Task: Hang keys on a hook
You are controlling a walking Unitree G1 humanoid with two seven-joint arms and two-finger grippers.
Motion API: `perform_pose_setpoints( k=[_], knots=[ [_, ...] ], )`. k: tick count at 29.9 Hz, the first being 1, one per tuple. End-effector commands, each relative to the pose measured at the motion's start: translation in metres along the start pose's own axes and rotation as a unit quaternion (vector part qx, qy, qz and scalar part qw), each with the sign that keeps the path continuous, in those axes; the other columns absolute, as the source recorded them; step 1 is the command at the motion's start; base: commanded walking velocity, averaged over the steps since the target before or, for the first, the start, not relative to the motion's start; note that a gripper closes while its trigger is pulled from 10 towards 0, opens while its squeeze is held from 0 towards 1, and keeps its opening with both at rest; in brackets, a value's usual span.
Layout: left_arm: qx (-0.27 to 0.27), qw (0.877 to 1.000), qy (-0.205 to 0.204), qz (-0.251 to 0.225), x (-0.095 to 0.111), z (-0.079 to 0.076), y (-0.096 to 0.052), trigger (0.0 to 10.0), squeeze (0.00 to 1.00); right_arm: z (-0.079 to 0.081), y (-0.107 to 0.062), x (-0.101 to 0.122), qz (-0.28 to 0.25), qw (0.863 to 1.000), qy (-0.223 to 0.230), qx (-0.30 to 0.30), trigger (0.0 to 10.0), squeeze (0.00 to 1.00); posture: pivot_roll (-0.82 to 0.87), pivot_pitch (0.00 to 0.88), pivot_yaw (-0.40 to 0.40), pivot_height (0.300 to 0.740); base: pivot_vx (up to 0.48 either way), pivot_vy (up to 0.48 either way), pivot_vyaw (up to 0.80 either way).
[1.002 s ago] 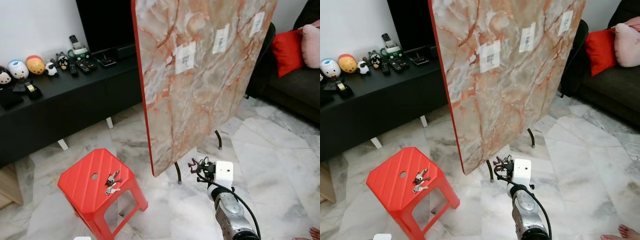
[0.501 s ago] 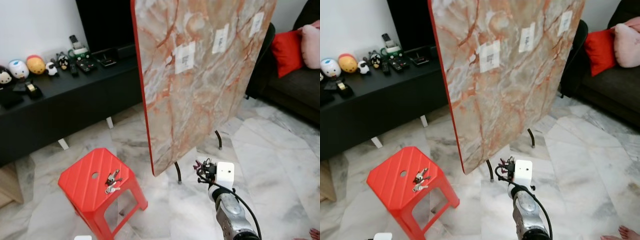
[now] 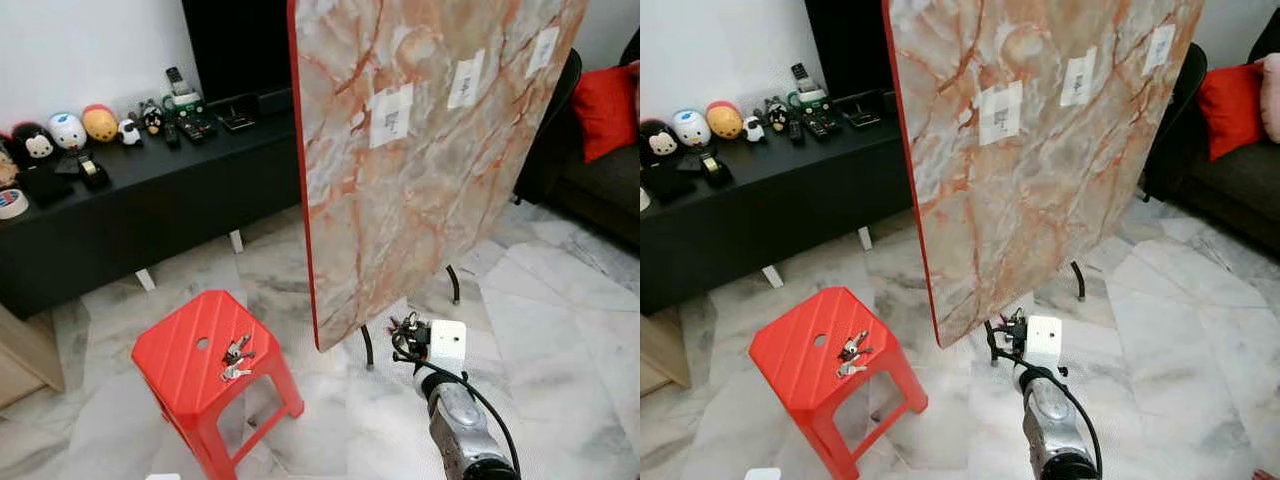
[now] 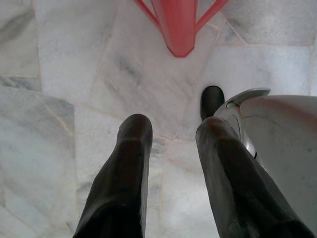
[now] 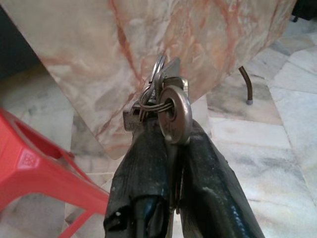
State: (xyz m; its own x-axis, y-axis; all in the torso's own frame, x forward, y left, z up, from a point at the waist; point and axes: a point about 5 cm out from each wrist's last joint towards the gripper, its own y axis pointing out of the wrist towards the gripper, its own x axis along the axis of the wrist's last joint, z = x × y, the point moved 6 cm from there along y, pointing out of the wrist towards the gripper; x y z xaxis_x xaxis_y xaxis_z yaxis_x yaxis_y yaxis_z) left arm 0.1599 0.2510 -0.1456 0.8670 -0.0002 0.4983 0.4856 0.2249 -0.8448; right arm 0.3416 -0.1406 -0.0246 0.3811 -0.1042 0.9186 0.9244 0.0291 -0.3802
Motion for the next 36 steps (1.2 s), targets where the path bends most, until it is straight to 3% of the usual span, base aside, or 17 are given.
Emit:
perform_pose_setpoints(
  k=[1,14,24,36],
  knots=[
    [0.0,1.0,0.003,0.008,-0.0039,0.0018,-0.0004,10.0,0.0,0.0002,0.0011,0.0033,-0.005,1.0,0.001,-0.001,10.0,0.0,0.06,0.0,-0.03,0.74,0.255,0.0,0.0],
    [-0.003,1.0,0.003,0.009,-0.0053,-0.0023,-0.0006,10.0,0.0,0.0002,0.0015,0.004,-0.005,1.0,0.0,0.0,10.0,0.0,0.07,0.0,-0.033,0.74,0.265,0.0,0.0],
    [0.0,1.0,0.002,0.008,-0.0052,0.006,-0.0008,10.0,0.0,0.0012,0.0021,0.0053,-0.007,1.0,-0.001,0.002,10.0,0.0,0.07,0.0,-0.034,0.74,0.272,0.0,0.0],
    [-0.005,1.0,0.001,0.011,-0.0068,-0.0028,-0.0009,10.0,0.0,0.0017,0.0026,0.0061,-0.008,1.0,-0.001,0.002,10.0,0.0,0.07,0.0,-0.034,0.74,0.278,0.0,0.0]
  ],
)
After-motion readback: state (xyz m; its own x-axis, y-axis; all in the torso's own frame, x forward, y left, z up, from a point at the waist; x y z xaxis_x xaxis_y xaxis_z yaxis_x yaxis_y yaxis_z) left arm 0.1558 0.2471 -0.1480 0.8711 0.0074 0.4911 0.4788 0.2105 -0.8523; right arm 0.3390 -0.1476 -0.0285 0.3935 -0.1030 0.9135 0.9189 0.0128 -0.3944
